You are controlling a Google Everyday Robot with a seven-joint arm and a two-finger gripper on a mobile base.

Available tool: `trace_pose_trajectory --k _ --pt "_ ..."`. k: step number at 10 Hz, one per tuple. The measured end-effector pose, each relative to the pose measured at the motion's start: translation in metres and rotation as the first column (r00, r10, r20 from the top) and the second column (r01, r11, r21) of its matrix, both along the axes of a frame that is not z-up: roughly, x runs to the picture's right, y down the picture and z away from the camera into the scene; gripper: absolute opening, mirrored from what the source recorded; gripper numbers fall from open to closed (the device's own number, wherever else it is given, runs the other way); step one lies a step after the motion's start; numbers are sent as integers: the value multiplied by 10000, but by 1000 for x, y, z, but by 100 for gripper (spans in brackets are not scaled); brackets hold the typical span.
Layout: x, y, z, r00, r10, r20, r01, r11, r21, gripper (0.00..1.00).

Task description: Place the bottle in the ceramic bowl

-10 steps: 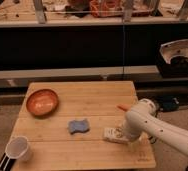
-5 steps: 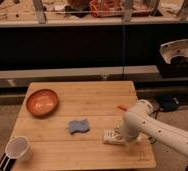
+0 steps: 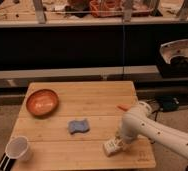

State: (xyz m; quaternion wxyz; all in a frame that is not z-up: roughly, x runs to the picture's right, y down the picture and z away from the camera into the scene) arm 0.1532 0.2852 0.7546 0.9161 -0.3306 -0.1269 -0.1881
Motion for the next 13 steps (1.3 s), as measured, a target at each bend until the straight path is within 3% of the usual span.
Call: trace_pose_trajectory --k 4,10,13 --pt "-5 -3 0 9999 -52 146 49 9997 225 1" --pt "-14 -16 -6 9988 -266 401 243 9980 575 0" --pt "-19 -42 -11 9980 -386 508 337 9950 937 0"
